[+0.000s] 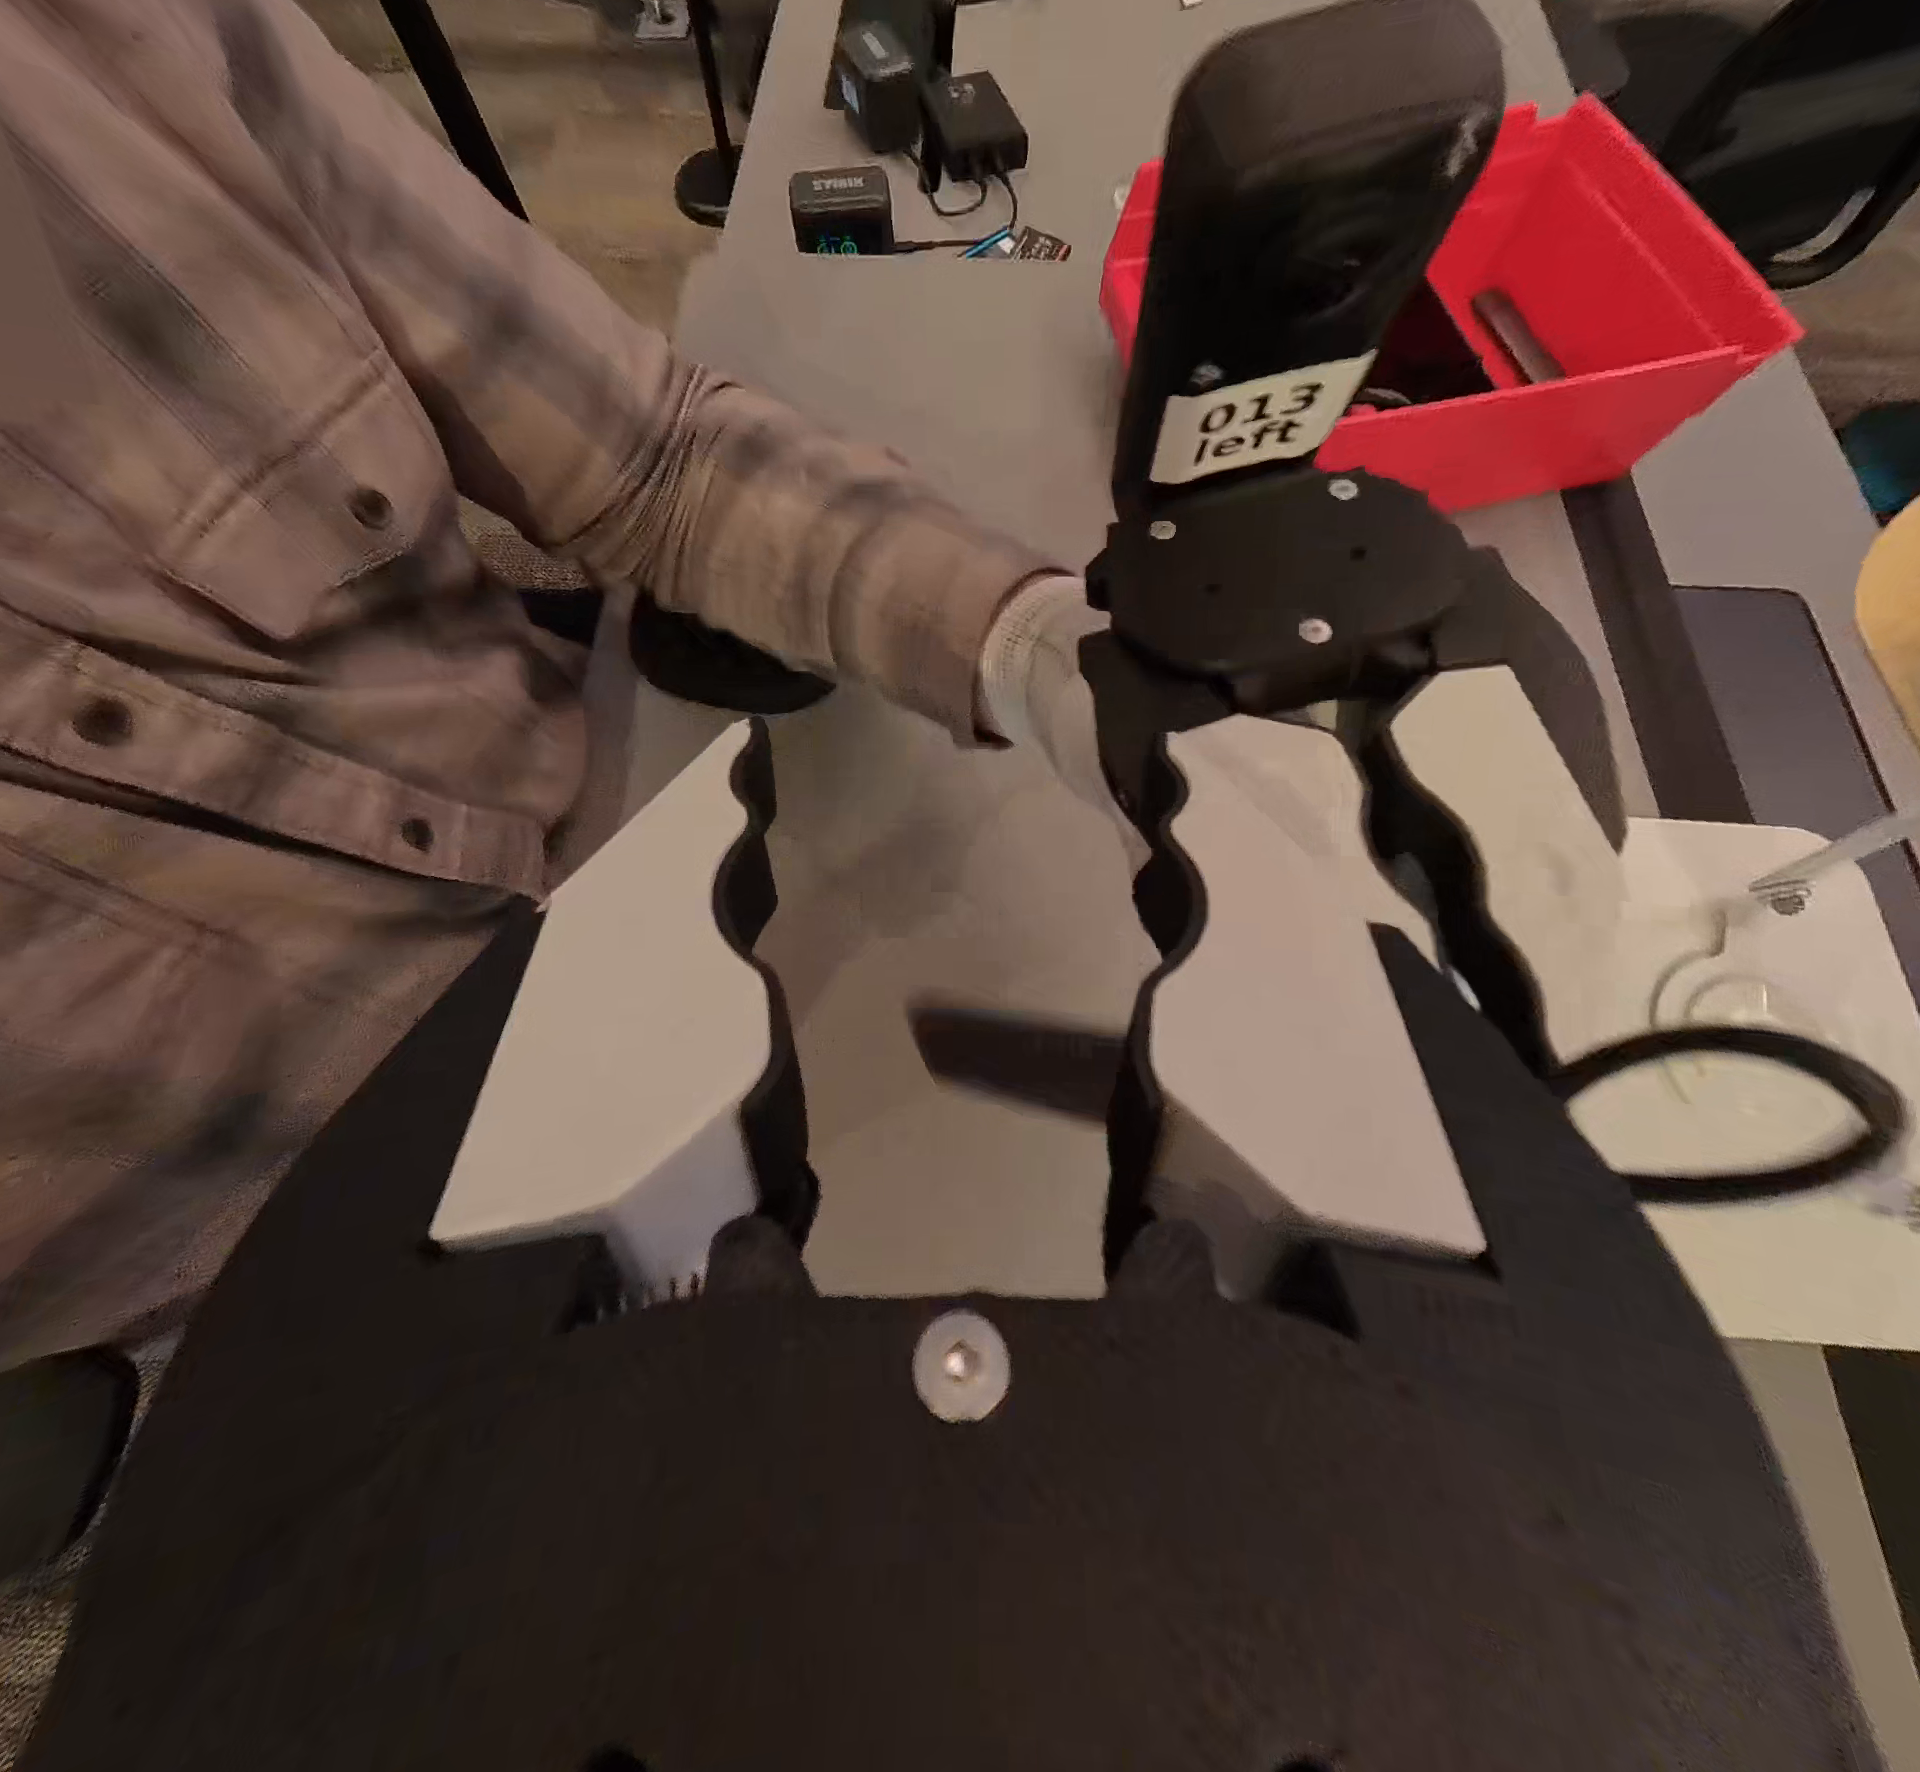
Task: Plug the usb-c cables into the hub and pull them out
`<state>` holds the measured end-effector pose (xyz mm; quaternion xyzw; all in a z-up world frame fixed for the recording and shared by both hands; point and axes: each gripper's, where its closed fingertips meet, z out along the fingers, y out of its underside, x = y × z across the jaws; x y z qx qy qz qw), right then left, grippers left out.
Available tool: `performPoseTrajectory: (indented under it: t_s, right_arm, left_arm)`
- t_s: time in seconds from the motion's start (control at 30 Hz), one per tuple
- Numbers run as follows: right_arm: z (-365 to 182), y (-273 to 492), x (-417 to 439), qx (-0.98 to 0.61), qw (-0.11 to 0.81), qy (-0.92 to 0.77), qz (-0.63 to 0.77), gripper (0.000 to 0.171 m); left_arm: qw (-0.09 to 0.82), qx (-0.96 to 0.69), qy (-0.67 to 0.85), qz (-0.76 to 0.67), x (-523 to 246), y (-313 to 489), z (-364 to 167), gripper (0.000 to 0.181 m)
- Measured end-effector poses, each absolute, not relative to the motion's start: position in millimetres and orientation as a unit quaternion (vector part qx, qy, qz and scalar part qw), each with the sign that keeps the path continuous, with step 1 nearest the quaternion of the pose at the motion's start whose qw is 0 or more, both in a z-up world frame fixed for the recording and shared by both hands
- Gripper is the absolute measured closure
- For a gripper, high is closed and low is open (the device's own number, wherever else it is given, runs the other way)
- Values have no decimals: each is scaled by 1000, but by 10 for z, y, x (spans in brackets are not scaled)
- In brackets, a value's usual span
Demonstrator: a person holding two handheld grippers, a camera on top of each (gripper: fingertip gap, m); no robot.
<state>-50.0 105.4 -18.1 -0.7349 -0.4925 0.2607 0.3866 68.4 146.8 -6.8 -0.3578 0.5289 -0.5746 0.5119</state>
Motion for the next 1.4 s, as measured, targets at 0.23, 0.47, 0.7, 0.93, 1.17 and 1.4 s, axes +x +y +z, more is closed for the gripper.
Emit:
performPoseTrajectory:
  t_s: [0.23,0.47,0.7,0.93,1.17,1.4]
  right_arm:
    - [28,966,-129,-743,462,-452,174,104]
    - [-342,1115,666,-795,431,-427,5,80]
    - [-856,1089,138,-754,406,-499,135,84]
    - [-515,856,-459,-663,475,-528,236,94]
    - [-272,863,-621,-645,502,-537,209,96]
    - [-281,855,-614,-662,465,-564,163,97]
  left_arm:
    - [504,-356,505,-603,652,1506,-15,180]
    - [504,-328,511,-614,536,1404,171,180]
    - [493,-323,523,-615,505,1303,238,180]
    - [507,-341,524,-594,516,1444,196,180]
    - [527,-354,545,-548,580,1472,101,178]
    - [504,-372,576,-524,663,1430,-56,179]
